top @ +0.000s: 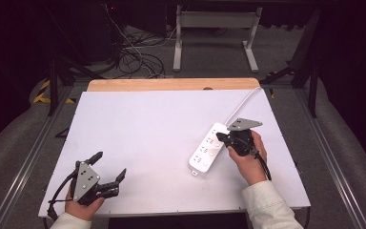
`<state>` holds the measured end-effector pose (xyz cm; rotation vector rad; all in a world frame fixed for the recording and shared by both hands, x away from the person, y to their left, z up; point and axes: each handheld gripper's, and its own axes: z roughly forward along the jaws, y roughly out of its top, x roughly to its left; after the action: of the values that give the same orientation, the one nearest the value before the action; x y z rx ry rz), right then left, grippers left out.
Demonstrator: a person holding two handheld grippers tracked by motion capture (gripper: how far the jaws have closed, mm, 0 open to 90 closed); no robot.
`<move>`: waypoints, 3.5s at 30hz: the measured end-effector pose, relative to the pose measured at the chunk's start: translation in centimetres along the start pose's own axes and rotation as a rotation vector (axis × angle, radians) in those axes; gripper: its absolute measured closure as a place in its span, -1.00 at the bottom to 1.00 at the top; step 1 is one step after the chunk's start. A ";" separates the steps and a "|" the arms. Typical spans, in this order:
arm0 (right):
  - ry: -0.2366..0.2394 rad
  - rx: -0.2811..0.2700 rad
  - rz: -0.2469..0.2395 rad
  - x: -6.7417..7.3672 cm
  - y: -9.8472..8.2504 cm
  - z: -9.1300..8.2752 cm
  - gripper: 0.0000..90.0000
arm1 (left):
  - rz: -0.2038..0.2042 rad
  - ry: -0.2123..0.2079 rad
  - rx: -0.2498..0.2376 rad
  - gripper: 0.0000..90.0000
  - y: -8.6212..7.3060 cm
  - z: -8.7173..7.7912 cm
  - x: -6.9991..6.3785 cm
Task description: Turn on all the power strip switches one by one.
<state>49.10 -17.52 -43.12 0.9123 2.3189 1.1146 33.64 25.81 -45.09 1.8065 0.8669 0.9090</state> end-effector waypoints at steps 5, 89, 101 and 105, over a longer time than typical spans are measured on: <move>-0.001 -0.005 -0.001 0.0 0.0 -0.2 1.00 | -0.006 -0.006 0.003 -0.74 0.0 0.1 0.0; -0.071 0.157 0.117 -3.1 -0.7 3.7 1.00 | -0.016 -0.007 0.006 -0.74 -0.1 0.1 0.1; -0.030 -0.058 0.079 -1.7 1.4 -0.7 0.86 | -0.018 0.001 0.006 -0.74 -0.1 0.2 0.1; -0.022 -0.102 0.090 -1.5 1.3 -2.2 0.60 | -0.023 -0.004 0.007 -0.74 -0.1 0.2 0.0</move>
<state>49.33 -19.16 -40.67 0.9937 2.2003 1.2412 33.82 25.74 -45.21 1.8005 0.8879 0.8886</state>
